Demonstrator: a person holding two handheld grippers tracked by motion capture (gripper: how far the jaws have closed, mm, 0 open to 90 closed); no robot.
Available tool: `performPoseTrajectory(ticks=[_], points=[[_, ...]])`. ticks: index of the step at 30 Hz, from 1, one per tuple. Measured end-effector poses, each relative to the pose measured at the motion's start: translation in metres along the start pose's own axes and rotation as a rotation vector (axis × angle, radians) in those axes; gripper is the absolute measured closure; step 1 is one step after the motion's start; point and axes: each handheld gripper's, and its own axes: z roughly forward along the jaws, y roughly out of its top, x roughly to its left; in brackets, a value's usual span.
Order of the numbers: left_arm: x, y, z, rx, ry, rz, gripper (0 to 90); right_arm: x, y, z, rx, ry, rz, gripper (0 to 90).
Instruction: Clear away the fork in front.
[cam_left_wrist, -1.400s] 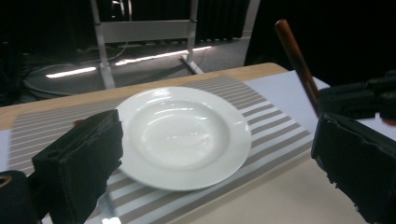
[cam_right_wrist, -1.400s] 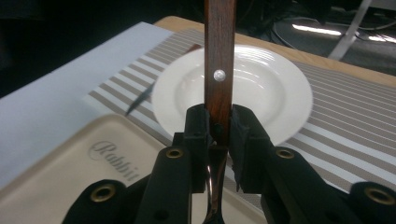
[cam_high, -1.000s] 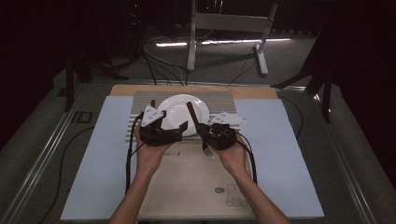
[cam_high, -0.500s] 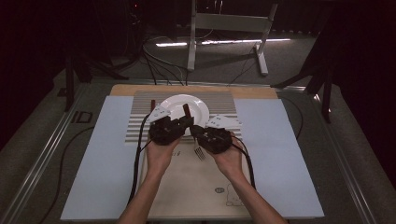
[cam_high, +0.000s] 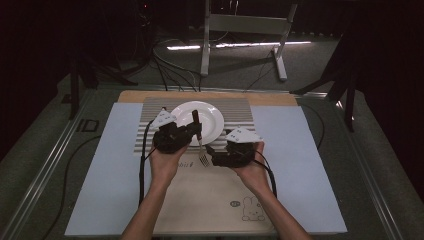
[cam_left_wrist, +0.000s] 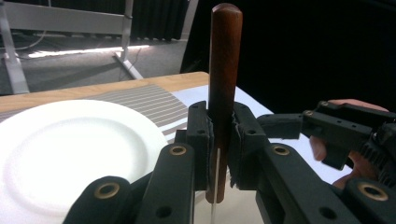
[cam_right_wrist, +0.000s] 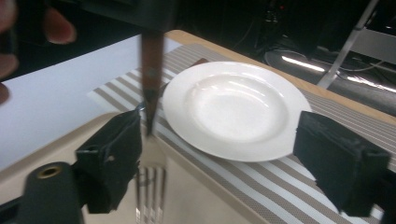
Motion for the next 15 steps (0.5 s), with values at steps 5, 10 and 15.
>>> performPoseTrajectory(ticks=[5,10,15], points=[[0.005,0.003,-0.007,0.008,-0.005,-0.005,80.8,-0.012,-0.005,-0.008,-0.005,-0.034,0.024,11.7],[0.011,0.005,-0.015,0.015,-0.007,-0.009,80.7,-0.027,-0.012,-0.02,-0.022,-0.071,0.047,11.4],[0.015,0.006,-0.023,0.033,-0.004,-0.001,80.7,-0.041,-0.019,-0.032,-0.033,-0.106,0.066,11.4]])
